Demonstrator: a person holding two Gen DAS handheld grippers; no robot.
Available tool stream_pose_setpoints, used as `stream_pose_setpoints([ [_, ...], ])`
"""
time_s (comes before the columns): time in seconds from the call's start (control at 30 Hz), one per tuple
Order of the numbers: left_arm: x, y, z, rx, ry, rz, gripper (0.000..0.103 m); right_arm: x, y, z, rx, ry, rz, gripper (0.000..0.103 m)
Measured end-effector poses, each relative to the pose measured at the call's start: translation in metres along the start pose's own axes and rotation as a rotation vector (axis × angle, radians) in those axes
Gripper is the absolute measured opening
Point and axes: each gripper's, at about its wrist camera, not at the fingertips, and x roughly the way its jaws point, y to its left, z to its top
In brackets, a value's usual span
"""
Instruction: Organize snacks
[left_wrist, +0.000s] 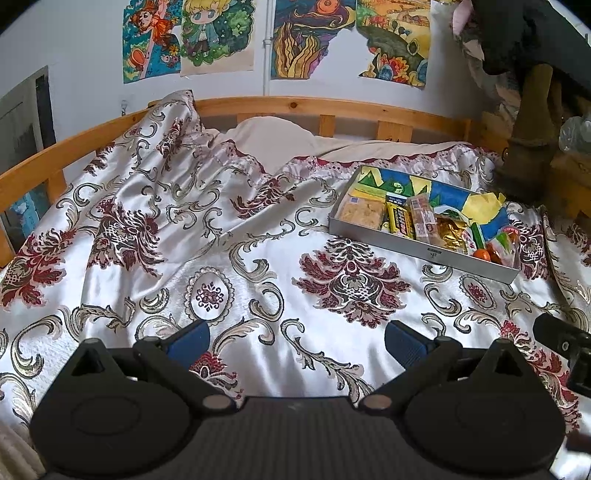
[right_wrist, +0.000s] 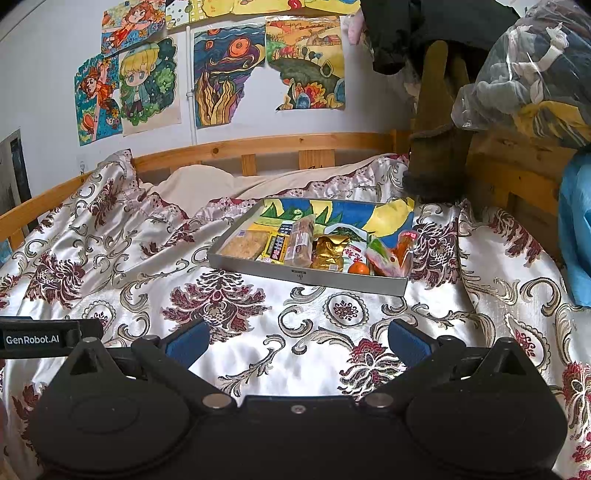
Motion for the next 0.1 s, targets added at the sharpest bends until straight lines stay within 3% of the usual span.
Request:
stream_pose_setpoints([
  [0.1, 0.0003, -0.0008, -0.0003, 0.003, 0.005, 0.001, 0.103, 0.0000, -0.0001, 0.0002, 0.000, 0.000, 0.000, 0.102],
])
